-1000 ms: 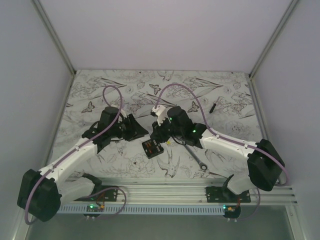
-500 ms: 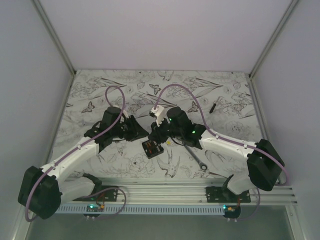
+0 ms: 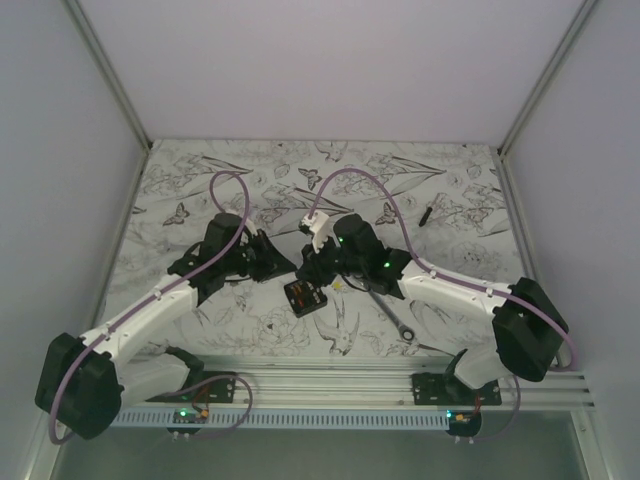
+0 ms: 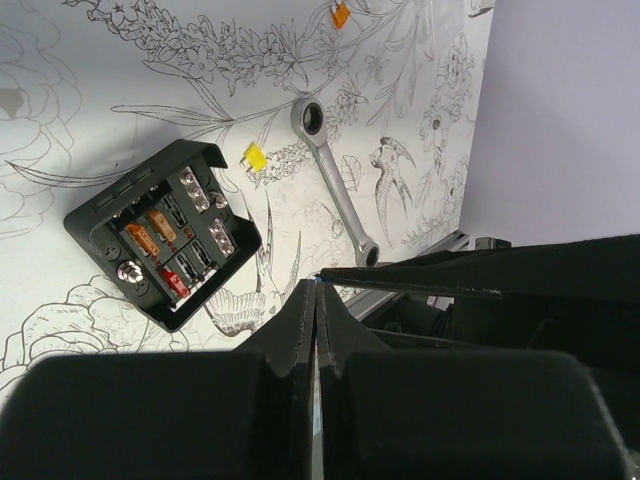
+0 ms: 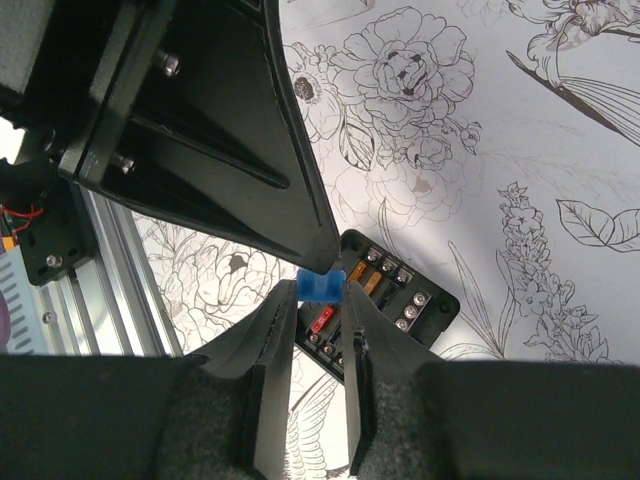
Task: Snap on the fuse box
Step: Pick up the fuse from the center of the board.
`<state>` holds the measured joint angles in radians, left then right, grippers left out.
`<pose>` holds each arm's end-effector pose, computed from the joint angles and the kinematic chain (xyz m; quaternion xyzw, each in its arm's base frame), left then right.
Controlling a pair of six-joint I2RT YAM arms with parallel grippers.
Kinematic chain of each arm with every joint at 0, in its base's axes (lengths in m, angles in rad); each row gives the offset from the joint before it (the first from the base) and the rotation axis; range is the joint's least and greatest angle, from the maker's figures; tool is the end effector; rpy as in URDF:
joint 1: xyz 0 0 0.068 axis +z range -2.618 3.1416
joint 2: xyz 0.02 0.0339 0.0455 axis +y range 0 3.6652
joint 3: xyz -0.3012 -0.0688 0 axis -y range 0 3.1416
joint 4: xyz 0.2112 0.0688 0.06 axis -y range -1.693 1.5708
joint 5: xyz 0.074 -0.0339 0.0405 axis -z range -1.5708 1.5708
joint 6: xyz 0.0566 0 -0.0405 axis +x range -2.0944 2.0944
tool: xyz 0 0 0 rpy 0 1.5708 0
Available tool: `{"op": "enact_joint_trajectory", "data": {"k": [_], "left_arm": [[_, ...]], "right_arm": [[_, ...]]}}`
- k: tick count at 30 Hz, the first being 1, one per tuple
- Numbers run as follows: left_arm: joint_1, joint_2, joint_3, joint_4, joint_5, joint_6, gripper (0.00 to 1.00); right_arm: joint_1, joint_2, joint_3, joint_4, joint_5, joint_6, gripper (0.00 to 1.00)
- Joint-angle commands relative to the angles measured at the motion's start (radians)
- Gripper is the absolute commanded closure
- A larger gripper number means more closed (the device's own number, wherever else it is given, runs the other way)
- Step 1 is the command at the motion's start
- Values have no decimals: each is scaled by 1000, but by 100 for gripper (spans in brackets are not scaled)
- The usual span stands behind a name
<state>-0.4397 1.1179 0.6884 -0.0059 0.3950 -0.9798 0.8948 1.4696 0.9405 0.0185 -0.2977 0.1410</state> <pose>0.1895 -0.1132 0.2977 -0.1189 0.8249 -0.4691 0.2921 0.1835 0.2553 0.2957 -0.3837 0.7657 0.3587 0.3711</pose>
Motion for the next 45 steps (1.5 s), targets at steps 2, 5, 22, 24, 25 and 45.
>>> {"op": "enact_joint_trajectory", "data": {"k": [2,5,22,24,25,45], "left_arm": [[-7,-40,0,14,-2,-7,100],[-7,-86,-19,17,-53,-19,100],[-10,-485,-110,65,-283,-112,100],[-11,-505,-107,75,-290,-128,100],[-12,-510,-106,82,-293,-138,100],[-65,-558,-74,166,-307,-231,100]], "right_arm": [[10,-15,-20,108,16,56,64],[9,-52,-79,212,46,127,61],[29,-187,-363,956,185,694,51],[45,-174,-349,978,198,714,51],[52,-167,-345,994,205,723,51],[106,4,-284,1196,279,878,60]]}}
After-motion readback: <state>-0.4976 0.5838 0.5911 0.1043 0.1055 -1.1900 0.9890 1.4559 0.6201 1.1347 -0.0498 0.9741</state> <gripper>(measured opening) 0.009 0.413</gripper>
